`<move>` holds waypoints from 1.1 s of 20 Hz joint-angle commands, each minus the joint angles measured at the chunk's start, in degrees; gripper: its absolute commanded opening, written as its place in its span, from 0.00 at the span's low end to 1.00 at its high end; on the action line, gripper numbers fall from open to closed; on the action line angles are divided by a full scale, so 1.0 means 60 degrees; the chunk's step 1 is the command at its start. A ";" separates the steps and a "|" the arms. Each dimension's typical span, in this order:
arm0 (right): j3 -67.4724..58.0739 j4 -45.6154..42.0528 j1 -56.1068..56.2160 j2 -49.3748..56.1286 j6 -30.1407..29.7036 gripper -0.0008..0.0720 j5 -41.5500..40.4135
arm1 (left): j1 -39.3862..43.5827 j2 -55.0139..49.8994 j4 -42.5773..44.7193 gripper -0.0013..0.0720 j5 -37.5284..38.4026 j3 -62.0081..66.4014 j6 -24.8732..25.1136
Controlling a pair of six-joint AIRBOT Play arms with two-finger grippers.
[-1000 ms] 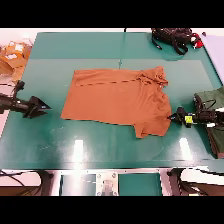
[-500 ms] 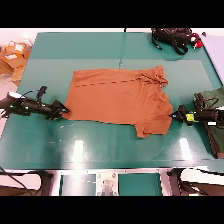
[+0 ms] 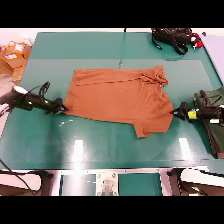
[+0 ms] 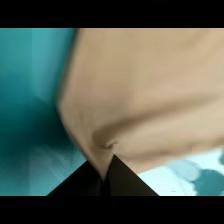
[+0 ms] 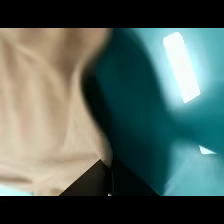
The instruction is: Fold the shirts.
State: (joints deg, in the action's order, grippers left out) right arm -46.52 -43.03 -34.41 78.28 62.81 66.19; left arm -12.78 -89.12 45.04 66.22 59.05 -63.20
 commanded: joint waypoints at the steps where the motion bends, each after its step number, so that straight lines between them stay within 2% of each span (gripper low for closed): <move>1: -0.1348 0.0863 0.0000 -0.0900 0.0124 0.03 0.1271 | 0.0029 0.1038 -0.0481 0.05 0.1290 0.1344 0.0004; 7: -0.5581 0.0925 -0.0018 -0.3952 0.1800 0.03 0.1577 | 0.0029 0.4328 -0.0867 0.05 0.1530 0.5282 -0.0240; 9: -0.6881 0.0914 -0.0018 -0.4921 0.2160 0.03 0.0940 | 0.0029 0.5238 -0.0871 0.05 0.1421 0.6528 -0.0248; 12: -0.8295 0.0659 -0.0018 -0.6247 0.2546 0.03 -0.0739 | 0.0029 0.6492 -0.0841 0.05 0.0831 0.8149 -0.0248; 16: -0.9103 -0.0401 -0.0015 -0.7486 0.2612 0.03 -0.2386 | 0.0029 0.7275 -0.0350 0.05 0.0444 0.9511 -0.0266; 19: -0.9118 -0.1413 -0.0015 -0.7770 0.3020 0.03 -0.2295 | 0.0029 0.7300 0.0634 0.05 0.0539 0.9639 -0.0831; 22: -0.8429 -0.1341 -0.0011 -0.7697 0.3034 0.03 -0.2113 | 0.0029 0.7282 0.1333 0.05 0.0535 0.8630 -0.0973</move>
State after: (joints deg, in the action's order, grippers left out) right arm -99.04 -49.08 -34.54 32.91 80.03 54.11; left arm -12.58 -46.02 48.49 69.82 113.49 -67.68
